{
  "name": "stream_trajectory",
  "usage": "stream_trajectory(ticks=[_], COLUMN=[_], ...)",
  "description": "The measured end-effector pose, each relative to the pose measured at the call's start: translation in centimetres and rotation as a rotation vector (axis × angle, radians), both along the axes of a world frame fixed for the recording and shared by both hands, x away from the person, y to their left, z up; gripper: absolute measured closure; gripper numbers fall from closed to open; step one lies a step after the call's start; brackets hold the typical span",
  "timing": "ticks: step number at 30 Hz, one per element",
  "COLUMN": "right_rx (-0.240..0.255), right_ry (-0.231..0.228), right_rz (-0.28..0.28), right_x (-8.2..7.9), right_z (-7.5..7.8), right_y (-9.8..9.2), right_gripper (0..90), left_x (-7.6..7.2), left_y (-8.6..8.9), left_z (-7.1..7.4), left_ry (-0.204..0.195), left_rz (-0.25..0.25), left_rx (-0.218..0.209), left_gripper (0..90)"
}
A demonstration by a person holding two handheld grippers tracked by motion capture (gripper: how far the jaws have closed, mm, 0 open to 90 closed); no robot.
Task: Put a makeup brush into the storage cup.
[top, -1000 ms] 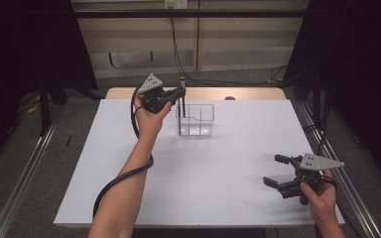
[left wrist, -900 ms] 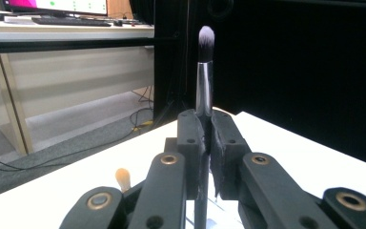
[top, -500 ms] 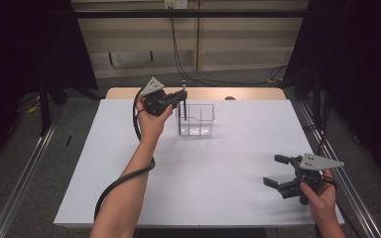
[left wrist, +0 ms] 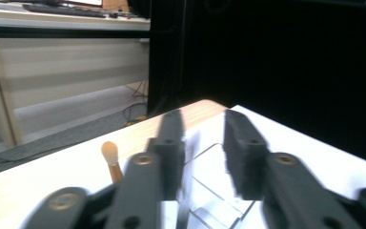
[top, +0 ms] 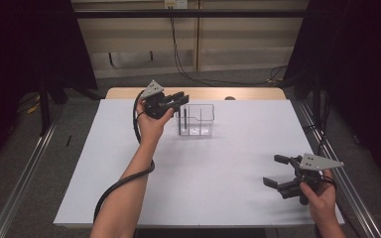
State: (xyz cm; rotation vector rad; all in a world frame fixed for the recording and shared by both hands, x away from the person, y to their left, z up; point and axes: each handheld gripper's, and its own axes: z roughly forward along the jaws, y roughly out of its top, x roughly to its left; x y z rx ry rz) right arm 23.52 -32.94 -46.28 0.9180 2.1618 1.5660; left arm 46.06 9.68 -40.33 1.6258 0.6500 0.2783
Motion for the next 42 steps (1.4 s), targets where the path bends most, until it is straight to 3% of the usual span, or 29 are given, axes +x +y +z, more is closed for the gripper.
stream_trajectory(ticks=[7,20,35,42], right_rx=[-0.001,-0.006,-0.014,-0.017], right_ry=[0.001,0.003,0.002,0.004], right_rz=[0.0,-0.004,-0.007,-0.004], right_x=[-0.1,-0.4,-0.7,-0.7], right_z=[0.0,0.0,0.1,0.1], right_y=[0.0,0.1,0.2,0.3], right_gripper=[3.8,3.9,3.9,4.0], left_x=[-0.6,-2.3,-3.6,-4.2], left_y=[0.7,1.0,2.2,2.9], left_z=[-0.4,-0.8,-1.4,-1.6], left_ry=[0.033,0.017,0.02,0.009], left_rz=[-0.009,-0.052,-0.024,-0.039], left_rx=[-0.008,-0.002,-0.019,-0.013], left_gripper=[38.8,27.4,7.0,0.9])
